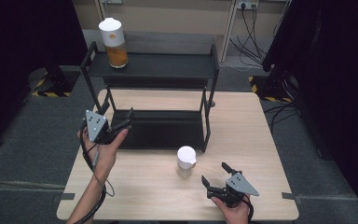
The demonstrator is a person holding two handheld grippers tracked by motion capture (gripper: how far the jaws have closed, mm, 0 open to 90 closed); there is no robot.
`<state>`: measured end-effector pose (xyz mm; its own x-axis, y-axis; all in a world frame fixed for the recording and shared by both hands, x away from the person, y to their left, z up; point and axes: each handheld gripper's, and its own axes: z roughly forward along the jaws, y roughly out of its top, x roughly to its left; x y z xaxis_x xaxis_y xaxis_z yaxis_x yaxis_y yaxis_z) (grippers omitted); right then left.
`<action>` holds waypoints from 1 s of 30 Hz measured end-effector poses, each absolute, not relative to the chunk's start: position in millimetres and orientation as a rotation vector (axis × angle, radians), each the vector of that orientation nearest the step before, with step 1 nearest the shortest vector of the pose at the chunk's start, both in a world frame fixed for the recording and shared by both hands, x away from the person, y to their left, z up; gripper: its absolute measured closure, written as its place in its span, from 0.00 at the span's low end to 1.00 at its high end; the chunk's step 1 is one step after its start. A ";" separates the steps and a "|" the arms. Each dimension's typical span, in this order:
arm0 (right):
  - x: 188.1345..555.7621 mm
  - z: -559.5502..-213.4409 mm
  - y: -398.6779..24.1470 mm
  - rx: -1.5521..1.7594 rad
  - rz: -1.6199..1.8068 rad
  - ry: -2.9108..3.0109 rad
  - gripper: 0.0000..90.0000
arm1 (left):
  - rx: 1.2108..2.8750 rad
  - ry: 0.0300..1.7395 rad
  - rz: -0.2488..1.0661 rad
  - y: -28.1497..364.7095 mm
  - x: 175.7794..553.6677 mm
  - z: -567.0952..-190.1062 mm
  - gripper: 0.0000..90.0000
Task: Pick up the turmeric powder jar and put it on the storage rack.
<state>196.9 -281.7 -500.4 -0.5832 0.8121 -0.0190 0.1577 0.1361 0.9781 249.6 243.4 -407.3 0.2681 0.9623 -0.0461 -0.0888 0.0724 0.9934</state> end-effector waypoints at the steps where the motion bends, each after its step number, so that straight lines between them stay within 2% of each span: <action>1: 196.9 -500.5 -281.8 0.928 1.482 1.848 0.08 | 1.216 0.975 1.008 243.6 248.2 -411.3 0.14; 30: 196.3 -500.5 -281.5 0.925 1.480 1.849 0.08 | 1.245 1.058 0.941 237.4 221.8 -478.3 0.14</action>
<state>196.3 -281.5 -500.5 -0.5842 0.8113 -0.0233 0.1546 0.1394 0.9781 221.8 237.4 -478.3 0.2618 0.9597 -0.1022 0.0108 0.1030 0.9946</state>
